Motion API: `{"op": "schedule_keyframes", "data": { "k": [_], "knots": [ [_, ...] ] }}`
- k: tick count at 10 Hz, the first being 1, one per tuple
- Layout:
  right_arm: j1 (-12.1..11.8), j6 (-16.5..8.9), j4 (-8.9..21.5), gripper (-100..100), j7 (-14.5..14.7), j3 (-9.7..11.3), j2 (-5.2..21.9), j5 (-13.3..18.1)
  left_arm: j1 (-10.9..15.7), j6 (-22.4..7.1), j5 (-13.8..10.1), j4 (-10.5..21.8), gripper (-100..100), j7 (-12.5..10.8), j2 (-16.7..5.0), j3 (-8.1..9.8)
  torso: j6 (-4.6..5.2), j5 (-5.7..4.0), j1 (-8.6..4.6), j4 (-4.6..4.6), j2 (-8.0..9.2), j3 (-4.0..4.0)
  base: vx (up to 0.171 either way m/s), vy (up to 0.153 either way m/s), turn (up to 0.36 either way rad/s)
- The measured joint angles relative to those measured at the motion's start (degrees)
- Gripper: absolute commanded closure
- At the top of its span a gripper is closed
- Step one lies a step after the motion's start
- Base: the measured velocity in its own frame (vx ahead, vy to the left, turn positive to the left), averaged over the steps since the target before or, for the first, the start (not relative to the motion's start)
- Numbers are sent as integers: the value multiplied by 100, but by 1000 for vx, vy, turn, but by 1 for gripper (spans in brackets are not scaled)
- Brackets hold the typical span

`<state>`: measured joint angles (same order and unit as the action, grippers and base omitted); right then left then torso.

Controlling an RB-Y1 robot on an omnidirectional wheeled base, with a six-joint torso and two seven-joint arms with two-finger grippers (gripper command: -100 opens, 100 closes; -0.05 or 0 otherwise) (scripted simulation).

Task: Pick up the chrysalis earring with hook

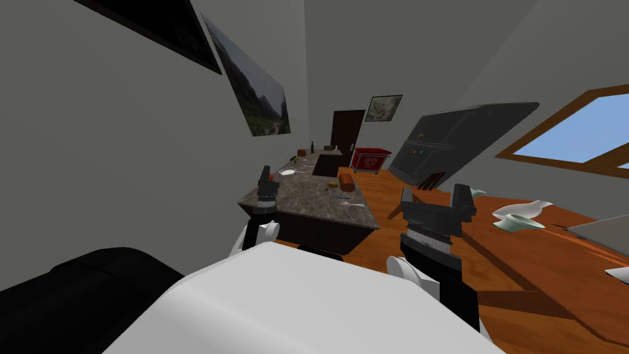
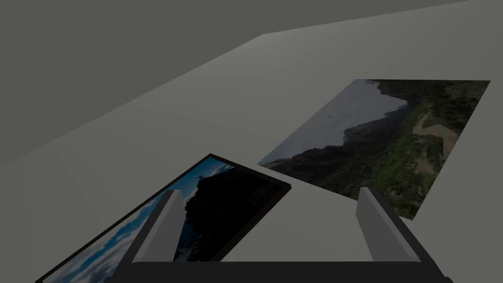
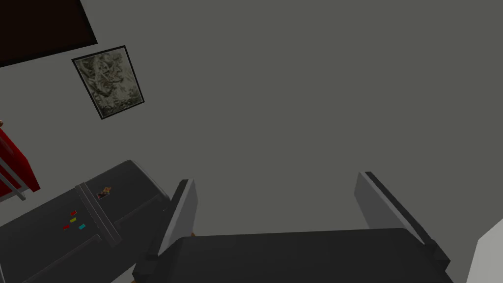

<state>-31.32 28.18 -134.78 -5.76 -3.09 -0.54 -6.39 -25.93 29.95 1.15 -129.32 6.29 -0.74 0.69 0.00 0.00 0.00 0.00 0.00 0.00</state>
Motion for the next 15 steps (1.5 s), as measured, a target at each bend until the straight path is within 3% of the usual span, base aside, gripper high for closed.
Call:
{"op": "schedule_keyframes", "data": {
  "k": [3,6,8,9,15],
  "knots": [
    [1,0,0,0,0,0,0,0,124,-242,-10,90,-100,-81,-359,57,2,4,19,5,23,13,-71,40,-114],
    [2,0,0,0,0,0,1,0,349,-629,-55,374,-100,-291,-792,218,2,6,27,10,45,26,-110,53,-132],
    [1,0,0,0,0,0,0,0,483,-895,-44,479,-100,-356,-913,250,2,5,21,8,34,20,-107,51,-181],
    [2,0,0,0,0,0,1,0,658,-1073,-86,641,-100,-465,-1085,368,2,6,27,9,42,24,-95,58,-79],
    [1,0,0,0,0,0,1,0,1091,-1897,-102,1105,-100,-786,-1443,572,2,5,24,7,33,19,-90,36,-136]
  ]
}}
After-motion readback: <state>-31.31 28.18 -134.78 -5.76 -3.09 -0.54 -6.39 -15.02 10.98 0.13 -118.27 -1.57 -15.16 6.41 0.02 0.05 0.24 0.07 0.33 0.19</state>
